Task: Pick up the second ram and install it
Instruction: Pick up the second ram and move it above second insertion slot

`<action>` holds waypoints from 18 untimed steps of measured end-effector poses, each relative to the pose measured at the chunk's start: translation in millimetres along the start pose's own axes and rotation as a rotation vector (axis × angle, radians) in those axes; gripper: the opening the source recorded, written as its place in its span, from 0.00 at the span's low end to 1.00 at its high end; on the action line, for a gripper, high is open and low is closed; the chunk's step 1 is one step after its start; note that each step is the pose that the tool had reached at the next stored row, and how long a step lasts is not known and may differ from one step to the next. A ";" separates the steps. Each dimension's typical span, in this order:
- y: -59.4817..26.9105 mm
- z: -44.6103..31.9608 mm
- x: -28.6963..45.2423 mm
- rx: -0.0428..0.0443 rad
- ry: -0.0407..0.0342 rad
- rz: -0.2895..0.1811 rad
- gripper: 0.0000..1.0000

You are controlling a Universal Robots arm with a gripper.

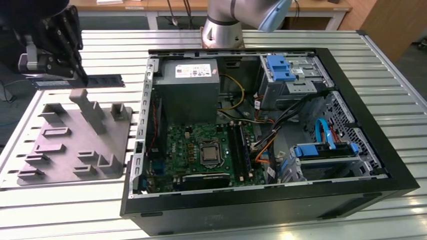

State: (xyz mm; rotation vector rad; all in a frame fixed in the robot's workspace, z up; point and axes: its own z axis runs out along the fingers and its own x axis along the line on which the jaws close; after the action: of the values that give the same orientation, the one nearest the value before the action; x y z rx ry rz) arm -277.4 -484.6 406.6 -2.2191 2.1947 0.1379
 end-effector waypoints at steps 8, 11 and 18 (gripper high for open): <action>-19.5 -0.2 0.2 -0.0013 -0.0001 0.000 0.14; -26.8 -0.3 0.3 -0.0017 -0.0001 0.000 0.14; -43.9 -0.5 0.5 -0.0028 -0.0001 0.000 0.14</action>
State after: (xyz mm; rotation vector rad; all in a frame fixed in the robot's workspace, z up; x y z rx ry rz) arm -233.6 -484.6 405.0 -2.2203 2.1961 0.1411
